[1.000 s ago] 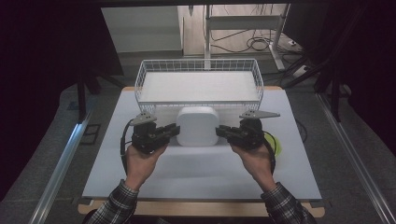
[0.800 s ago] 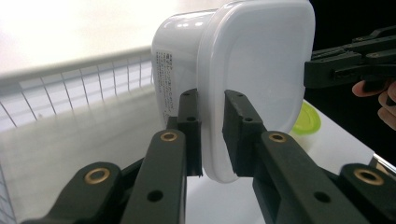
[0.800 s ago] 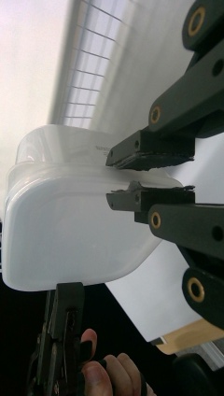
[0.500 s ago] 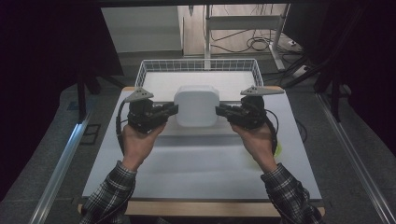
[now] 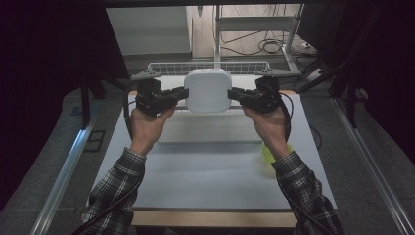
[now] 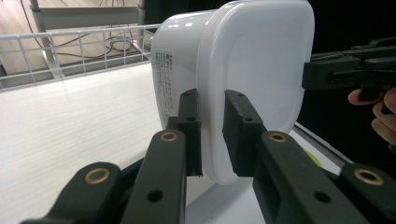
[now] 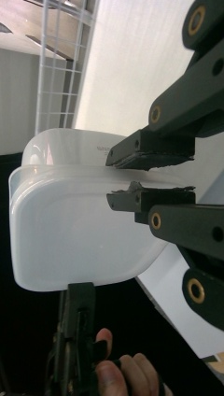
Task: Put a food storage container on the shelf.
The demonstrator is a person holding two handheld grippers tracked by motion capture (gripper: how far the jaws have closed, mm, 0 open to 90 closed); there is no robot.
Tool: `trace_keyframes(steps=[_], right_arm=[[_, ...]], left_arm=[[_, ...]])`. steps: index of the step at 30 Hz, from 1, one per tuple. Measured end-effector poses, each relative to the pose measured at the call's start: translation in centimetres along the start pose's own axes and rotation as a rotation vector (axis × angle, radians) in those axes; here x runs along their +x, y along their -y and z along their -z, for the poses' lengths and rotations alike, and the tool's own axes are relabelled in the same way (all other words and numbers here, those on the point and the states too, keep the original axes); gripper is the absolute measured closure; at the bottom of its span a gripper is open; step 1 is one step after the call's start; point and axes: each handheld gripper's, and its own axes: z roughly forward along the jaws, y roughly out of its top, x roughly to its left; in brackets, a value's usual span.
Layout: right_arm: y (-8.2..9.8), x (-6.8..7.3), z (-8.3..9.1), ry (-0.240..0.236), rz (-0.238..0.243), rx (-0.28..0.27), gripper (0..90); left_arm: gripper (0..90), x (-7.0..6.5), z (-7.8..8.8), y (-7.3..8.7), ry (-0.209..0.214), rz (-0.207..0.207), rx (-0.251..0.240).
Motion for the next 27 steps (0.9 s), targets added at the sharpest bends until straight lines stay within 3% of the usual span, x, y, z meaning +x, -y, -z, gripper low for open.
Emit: trace_keyframes(steps=[13, 17, 21, 27], right_arm=[[-0.7, -1.7, -1.5, 0.015, -0.046, 0.018, 78.1], [-0.7, -1.8, -1.8, 0.020, -0.045, 0.029, 77.5], [-0.8, -2.2, -2.2, 0.013, -0.053, 0.035, 75.6], [-1.1, -2.3, -2.8, 0.016, -0.047, 0.036, 69.9]], left_arm=[[77.6, 1.6, -2.0, -0.4, 0.012, 0.042, 0.014], [76.4, 1.8, -2.2, -0.2, 0.013, 0.037, 0.001], [71.1, 2.3, -2.4, -0.3, 0.046, 0.044, -0.016], [65.5, 2.5, -3.1, -0.4, 0.026, 0.017, -0.010]])
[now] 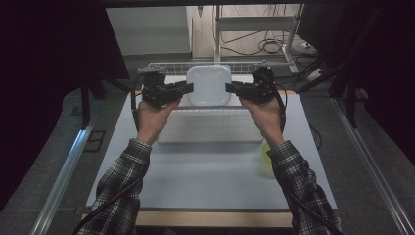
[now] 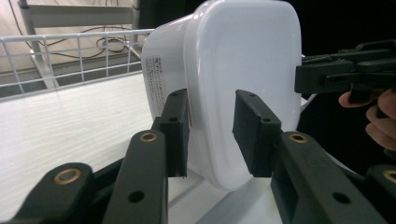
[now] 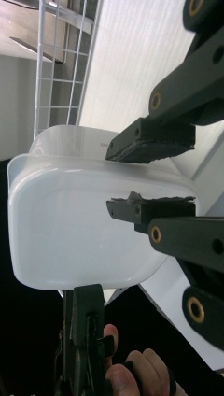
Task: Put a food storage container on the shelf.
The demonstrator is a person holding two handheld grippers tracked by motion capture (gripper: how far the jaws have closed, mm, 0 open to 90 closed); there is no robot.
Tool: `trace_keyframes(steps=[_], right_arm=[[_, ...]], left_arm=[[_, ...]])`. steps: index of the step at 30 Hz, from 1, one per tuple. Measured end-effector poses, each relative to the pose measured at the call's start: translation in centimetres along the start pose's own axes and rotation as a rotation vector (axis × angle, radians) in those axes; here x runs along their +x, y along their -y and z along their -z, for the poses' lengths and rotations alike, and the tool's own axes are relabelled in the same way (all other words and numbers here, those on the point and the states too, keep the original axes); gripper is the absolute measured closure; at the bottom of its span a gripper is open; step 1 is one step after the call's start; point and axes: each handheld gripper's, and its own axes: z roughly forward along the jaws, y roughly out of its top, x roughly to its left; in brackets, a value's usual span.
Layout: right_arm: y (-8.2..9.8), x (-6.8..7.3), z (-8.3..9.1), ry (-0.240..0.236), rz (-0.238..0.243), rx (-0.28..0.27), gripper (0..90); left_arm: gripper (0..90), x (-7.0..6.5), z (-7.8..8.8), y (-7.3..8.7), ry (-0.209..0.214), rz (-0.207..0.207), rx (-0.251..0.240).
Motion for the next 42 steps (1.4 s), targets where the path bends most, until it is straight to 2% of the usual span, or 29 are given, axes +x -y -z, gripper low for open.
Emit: trace_keyframes(steps=[5, 9, 12, 13, 15, 19, 22, 36, 42], right_arm=[[-0.3, -0.3, -0.7, 0.009, -0.002, 0.013, 68.4], [-0.5, -0.5, -1.0, 0.012, -0.007, 0.016, 66.6], [-0.7, -0.6, -1.2, 0.018, -0.007, 0.019, 64.1], [-0.8, -0.7, -1.3, 0.029, -0.004, 0.018, 61.2], [-0.8, -0.7, -1.4, 0.035, -0.004, 0.016, 59.8], [-1.0, -1.0, -1.7, 0.054, -0.007, 0.014, 58.3], [-1.1, -1.1, -1.9, 0.066, -0.007, 0.010, 57.9], [-1.4, -1.5, -2.5, 0.089, -0.018, -0.009, 54.3], [-1.4, -1.7, -2.4, 0.094, -0.013, -0.009, 48.5]], left_arm=[[63.4, 0.2, -0.6, 0.0, -0.032, -0.012, 0.012], [60.9, 0.4, -1.0, -0.2, -0.041, -0.020, 0.012], [57.3, 0.3, -1.2, -0.4, -0.075, -0.043, 0.024], [54.2, 0.3, -1.4, -0.5, -0.100, -0.057, 0.038], [53.0, 0.3, -1.6, -0.5, -0.109, -0.062, 0.040], [51.4, 0.6, -1.8, -0.6, -0.095, -0.049, 0.023], [49.3, 0.8, -1.9, -0.8, -0.092, -0.053, 0.034], [39.4, 1.3, -2.6, -1.4, -0.115, -0.040, 0.025], [33.4, 1.1, -2.4, -1.5, -0.123, -0.070, 0.018]])
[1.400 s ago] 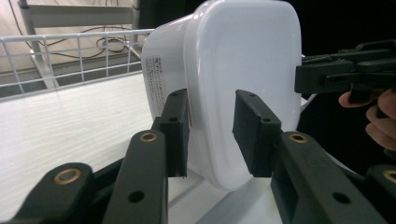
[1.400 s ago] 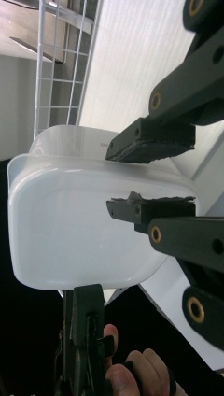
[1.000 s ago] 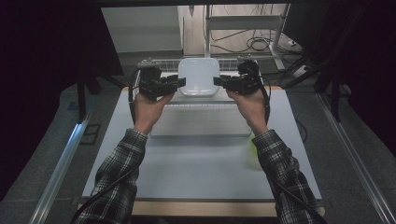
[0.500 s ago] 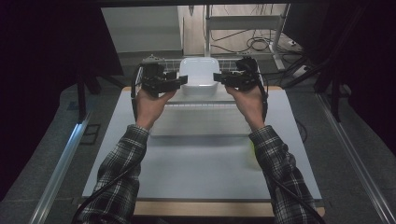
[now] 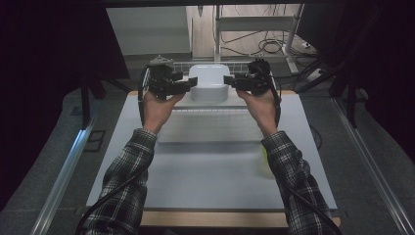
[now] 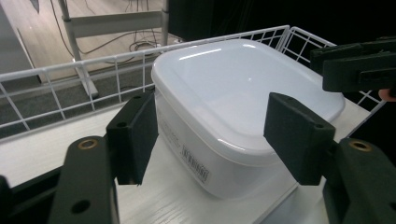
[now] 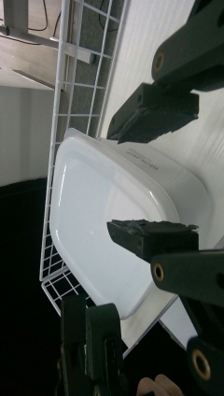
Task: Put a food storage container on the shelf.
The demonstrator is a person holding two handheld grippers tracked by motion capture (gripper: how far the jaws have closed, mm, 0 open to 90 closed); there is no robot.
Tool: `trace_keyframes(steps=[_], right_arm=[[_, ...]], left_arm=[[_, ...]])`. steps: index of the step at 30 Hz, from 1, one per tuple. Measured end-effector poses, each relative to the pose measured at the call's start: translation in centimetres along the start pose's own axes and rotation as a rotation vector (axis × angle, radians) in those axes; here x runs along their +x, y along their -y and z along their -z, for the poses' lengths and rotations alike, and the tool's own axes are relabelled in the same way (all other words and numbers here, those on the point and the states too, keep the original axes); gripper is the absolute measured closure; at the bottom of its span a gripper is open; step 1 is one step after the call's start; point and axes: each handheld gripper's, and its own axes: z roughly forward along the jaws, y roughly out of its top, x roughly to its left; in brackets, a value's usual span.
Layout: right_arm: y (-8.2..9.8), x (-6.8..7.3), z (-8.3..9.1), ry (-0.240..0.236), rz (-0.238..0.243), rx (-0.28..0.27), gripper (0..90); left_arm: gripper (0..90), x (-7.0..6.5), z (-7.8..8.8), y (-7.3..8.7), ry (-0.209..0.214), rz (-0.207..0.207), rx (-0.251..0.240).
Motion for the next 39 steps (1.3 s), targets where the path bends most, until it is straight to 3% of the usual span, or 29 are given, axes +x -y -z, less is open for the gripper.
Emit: trace_keyframes(steps=[7, 10, 18, 24, 34, 39], right_arm=[[0.3, 0.1, 0.9, -0.032, 0.020, -0.016, 37.7], [0.9, 0.3, 1.3, -0.049, 0.040, -0.002, 32.1], [2.4, 0.5, 2.1, -0.066, 0.075, 0.001, 24.3], [3.8, 0.6, 2.8, -0.069, 0.108, 0.005, 18.3], [5.9, 0.7, 4.2, -0.089, 0.137, 0.011, 12.8], [7.4, 0.9, 4.7, -0.106, 0.153, 0.024, 10.1]], left_arm=[[24.9, -0.5, 0.9, 0.3, 0.051, -0.029, -0.005], [18.6, -0.8, 1.3, 1.0, 0.064, -0.041, 0.001], [12.2, -1.5, 2.3, 2.5, 0.098, -0.066, 0.015], [9.3, -2.9, 2.9, 4.4, 0.133, -0.106, 0.036], [4.4, -4.4, 3.4, 7.4, 0.124, -0.189, 0.065], [3.3, -4.7, 3.9, 9.0, 0.137, -0.207, 0.058]])
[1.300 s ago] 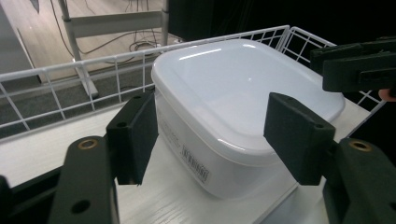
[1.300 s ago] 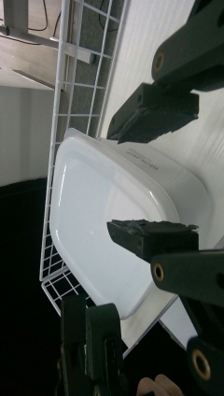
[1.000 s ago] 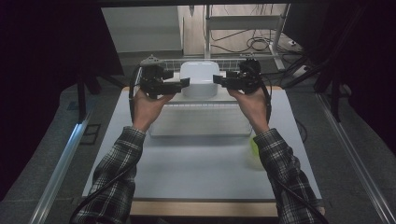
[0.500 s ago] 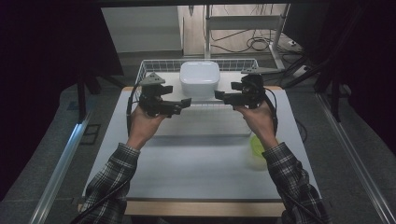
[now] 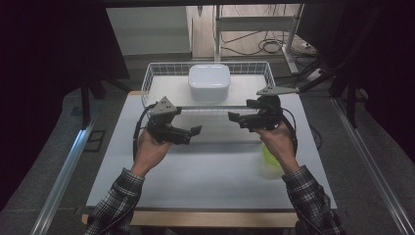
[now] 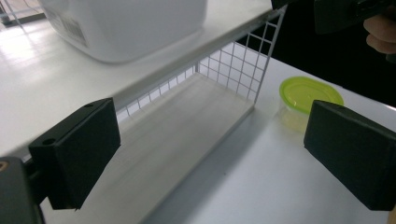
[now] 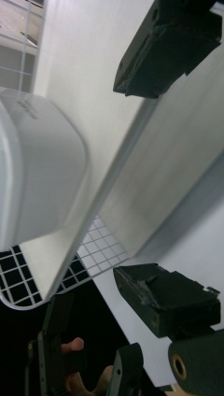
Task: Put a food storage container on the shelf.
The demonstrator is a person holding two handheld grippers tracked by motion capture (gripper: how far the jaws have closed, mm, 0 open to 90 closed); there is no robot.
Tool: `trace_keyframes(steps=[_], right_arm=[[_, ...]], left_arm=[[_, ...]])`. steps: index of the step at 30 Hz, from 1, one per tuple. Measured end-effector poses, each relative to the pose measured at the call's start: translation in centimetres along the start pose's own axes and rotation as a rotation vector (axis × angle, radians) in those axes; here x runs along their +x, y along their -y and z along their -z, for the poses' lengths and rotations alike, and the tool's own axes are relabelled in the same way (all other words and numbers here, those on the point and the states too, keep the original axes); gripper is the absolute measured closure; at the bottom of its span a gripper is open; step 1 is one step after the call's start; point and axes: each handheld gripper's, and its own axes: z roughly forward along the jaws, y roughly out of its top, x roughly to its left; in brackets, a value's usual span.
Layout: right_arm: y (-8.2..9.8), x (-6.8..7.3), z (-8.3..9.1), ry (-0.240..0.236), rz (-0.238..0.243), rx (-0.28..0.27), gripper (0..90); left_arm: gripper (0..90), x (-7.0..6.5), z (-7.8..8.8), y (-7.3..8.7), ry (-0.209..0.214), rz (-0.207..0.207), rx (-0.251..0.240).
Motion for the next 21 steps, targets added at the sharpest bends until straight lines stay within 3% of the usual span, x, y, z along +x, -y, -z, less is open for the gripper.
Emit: trace_keyframes(steps=[4, 9, 17, 21], right_arm=[[1.3, 0.5, 0.2, 0.010, 0.034, 0.014, 7.6], [3.1, 1.0, 0.5, 0.001, 0.067, 0.036, 4.3], [5.6, 1.2, 1.0, -0.017, 0.068, 0.038, 3.1], [6.9, 1.3, 1.2, -0.020, 0.057, 0.068, 3.4]], left_arm=[[2.8, -0.5, 0.1, 1.1, -0.012, -0.018, 0.010], [2.9, -0.9, 0.3, 2.7, -0.001, -0.006, 0.021], [3.2, -1.3, 1.0, 4.9, -0.013, 0.002, 0.047], [3.5, -1.5, 1.8, 6.1, -0.007, 0.023, 0.025]])
